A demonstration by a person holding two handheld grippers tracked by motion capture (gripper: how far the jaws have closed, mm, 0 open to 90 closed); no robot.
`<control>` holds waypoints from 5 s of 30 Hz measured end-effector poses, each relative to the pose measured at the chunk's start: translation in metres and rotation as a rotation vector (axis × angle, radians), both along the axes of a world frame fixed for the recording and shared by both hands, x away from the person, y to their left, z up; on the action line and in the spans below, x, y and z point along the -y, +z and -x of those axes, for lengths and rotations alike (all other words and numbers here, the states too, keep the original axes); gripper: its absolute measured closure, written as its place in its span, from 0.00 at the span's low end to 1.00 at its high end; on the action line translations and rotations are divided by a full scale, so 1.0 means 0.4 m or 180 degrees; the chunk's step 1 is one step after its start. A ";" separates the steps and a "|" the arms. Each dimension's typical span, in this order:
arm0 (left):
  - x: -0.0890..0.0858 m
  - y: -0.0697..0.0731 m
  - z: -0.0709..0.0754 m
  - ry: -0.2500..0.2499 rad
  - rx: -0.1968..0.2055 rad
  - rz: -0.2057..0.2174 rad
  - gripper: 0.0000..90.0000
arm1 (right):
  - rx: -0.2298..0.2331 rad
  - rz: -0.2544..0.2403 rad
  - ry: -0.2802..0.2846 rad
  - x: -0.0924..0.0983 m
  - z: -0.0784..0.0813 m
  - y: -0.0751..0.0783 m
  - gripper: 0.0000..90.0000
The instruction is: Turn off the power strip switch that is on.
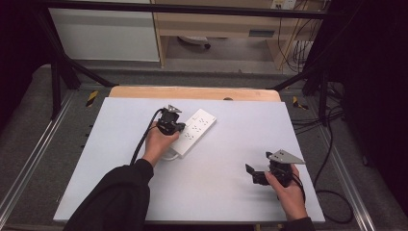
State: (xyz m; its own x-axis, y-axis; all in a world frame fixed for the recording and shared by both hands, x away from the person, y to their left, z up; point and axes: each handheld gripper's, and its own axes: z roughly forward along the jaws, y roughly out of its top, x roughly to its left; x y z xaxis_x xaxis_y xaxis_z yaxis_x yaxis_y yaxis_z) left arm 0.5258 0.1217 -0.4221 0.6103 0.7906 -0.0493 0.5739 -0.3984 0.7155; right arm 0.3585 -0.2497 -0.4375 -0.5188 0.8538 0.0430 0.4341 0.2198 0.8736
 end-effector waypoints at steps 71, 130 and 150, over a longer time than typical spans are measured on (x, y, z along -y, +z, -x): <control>-0.022 0.132 0.080 0.0062 0.0447 0.0482 0.18 | -0.0005 -0.0003 -0.0017 -0.002 -0.001 0.000 0.05; -0.266 0.235 0.278 0.0197 0.0804 0.0932 0.07 | -0.0035 0.0050 -0.0014 -0.009 -0.008 -0.006 0.04; -0.336 0.216 0.340 0.0252 0.0729 0.0891 0.07 | -0.0037 0.0051 -0.0021 -0.009 -0.009 -0.007 0.04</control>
State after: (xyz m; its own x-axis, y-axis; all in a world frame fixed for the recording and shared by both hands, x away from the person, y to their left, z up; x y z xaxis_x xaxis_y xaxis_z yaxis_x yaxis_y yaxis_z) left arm 0.3898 0.2561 -0.3359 0.5680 0.8111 -0.1398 0.4076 -0.1296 0.9039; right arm 0.3621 -0.2461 -0.4401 -0.5128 0.8578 0.0354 0.4458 0.2309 0.8648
